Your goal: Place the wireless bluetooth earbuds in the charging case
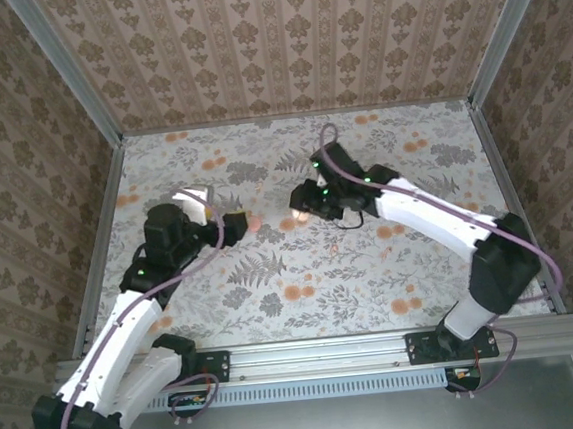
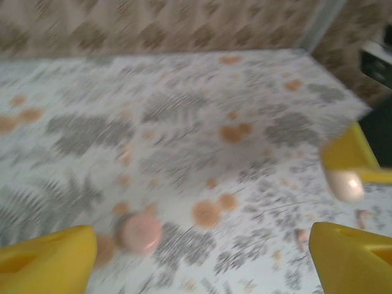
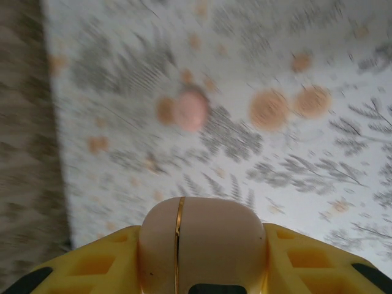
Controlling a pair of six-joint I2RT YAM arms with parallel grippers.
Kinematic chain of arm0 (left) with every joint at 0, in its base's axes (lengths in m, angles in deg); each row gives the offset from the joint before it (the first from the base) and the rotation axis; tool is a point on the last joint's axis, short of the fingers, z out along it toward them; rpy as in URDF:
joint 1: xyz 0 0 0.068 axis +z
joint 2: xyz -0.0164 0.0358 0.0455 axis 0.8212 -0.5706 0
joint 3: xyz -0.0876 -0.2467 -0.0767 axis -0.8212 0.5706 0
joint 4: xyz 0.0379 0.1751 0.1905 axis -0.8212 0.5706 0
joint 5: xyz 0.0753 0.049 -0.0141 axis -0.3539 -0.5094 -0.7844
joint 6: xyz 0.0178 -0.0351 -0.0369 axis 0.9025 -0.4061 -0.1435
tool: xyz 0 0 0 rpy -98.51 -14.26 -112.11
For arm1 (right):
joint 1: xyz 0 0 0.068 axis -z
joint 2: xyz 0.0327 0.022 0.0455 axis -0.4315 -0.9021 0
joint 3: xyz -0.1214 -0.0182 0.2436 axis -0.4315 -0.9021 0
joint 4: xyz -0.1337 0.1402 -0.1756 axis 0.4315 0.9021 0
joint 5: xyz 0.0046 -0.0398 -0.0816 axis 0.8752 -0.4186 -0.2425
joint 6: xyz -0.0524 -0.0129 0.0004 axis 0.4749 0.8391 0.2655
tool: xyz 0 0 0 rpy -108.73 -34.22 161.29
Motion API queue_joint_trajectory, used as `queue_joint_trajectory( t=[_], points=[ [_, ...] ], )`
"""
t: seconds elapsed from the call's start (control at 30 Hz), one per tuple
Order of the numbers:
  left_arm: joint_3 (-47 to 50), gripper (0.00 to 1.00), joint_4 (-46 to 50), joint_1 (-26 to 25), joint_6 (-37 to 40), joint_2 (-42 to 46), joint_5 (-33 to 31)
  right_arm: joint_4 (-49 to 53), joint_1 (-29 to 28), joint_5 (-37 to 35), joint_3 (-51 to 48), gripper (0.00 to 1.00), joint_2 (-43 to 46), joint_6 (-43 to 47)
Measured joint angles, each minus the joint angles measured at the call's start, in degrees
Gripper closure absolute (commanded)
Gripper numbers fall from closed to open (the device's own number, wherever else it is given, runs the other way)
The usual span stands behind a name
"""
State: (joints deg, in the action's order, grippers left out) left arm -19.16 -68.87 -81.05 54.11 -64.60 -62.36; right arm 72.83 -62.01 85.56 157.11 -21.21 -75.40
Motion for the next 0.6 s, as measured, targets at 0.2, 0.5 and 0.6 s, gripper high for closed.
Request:
queue_joint_trajectory(
  t=[0.2, 0.5, 0.6],
  points=[
    [0.0, 0.08, -14.3, -13.7, 4.8, -2.1, -2.3, -6.7, 0.1, -0.9, -1.1, 0.57, 7.5, -4.2],
    [-0.5, 0.07, -31.8, -16.9, 0.5, -15.2, 0.2, -14.7, 0.0, -3.7, -7.6, 0.57, 13.8, -12.0],
    [-0.5, 0.09, -36.6, -16.9, -2.0, -17.8, 1.3, -16.2, 0.0, -4.4, -9.4, 0.57, 15.1, -13.8]
  ],
)
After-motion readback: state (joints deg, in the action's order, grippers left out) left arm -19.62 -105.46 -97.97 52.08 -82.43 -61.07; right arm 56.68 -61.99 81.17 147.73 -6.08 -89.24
